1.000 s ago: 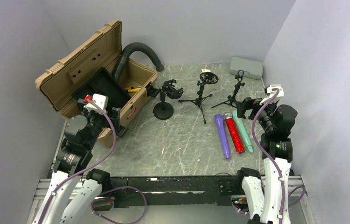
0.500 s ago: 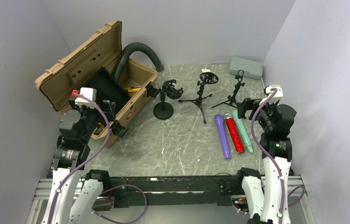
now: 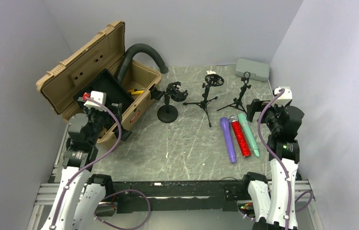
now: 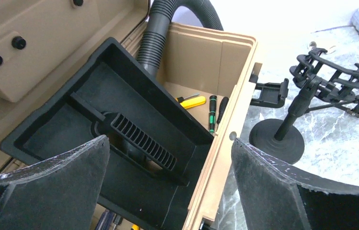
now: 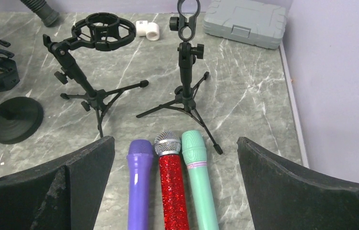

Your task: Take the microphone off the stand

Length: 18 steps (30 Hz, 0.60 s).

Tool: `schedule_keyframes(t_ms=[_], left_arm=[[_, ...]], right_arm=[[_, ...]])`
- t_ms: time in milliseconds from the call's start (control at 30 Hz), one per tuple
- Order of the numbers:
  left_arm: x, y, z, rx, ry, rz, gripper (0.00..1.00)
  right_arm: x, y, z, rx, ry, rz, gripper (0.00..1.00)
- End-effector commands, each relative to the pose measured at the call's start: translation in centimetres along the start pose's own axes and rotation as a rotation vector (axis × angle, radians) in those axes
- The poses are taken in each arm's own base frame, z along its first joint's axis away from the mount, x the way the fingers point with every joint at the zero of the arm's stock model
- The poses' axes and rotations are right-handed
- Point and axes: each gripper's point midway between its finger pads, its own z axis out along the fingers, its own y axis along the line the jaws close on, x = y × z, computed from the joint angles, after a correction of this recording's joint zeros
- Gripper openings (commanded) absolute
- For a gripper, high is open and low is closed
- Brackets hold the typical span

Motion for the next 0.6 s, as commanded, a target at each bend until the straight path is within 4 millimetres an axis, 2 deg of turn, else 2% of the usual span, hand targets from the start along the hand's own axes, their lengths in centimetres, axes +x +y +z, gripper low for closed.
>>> schedule_keyframes(t_ms=[0, 200, 567], left_arm=[[-1.2, 0.1, 0.6, -0.003, -0.067, 0.003, 1.00], [-1.4, 0.0, -0.2, -0.002, -0.059, -0.027, 0.99], [1.4, -0.1, 0.0, 0.005, -0.043, 0.000, 0.99]], right_arm=[[-0.8, -0.6, -0.2, 0.029, -0.035, -0.021, 1.00], [-0.6, -0.8, -0.2, 0.033, -0.034, -0.022, 1.00], [-0.5, -1.0, -0.3, 0.041, -0.043, -0.029, 1.00]])
